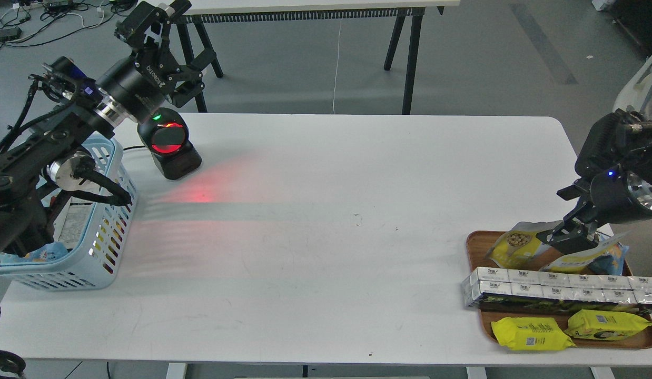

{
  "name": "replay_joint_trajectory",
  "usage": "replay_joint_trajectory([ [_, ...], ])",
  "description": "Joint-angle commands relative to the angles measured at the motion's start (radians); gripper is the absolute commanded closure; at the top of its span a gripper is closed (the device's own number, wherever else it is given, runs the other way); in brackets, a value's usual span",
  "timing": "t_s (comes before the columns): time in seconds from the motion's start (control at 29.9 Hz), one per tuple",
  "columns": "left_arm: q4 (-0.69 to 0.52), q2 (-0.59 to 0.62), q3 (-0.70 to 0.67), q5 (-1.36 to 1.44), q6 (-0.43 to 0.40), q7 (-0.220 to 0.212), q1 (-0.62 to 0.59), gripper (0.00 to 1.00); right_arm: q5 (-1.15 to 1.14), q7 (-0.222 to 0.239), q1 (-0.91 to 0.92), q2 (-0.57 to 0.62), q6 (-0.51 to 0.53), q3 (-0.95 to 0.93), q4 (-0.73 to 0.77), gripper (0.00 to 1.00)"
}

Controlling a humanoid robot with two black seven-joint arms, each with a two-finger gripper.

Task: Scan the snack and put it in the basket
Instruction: 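Lower the right gripper onto a yellow snack bag on the tray and grasp, then lift the yellow snack bag and carry it to the table center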

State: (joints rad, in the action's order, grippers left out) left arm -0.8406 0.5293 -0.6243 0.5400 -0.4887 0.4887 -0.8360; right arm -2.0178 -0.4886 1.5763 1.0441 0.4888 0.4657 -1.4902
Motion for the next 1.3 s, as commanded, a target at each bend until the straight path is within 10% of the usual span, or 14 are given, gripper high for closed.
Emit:
replay_joint_trajectory([
  [0.0,0.000,-0.002,0.000,0.000,0.000,0.000,0.000,0.00,0.001,0.000,-0.050,-0.015,0.000,-0.044,0.033,0.17],
  [0.57,0.003,-0.002,0.000,0.000,0.000,0.000,-0.005,0.00,-0.002,0.000,-0.186,-0.012,0.000,-0.165,0.044,0.96],
  [1.27,0.005,-0.002,0.000,0.000,0.000,0.000,-0.008,0.00,0.050,0.000,-0.177,-0.016,0.000,-0.326,0.047,1.00],
])
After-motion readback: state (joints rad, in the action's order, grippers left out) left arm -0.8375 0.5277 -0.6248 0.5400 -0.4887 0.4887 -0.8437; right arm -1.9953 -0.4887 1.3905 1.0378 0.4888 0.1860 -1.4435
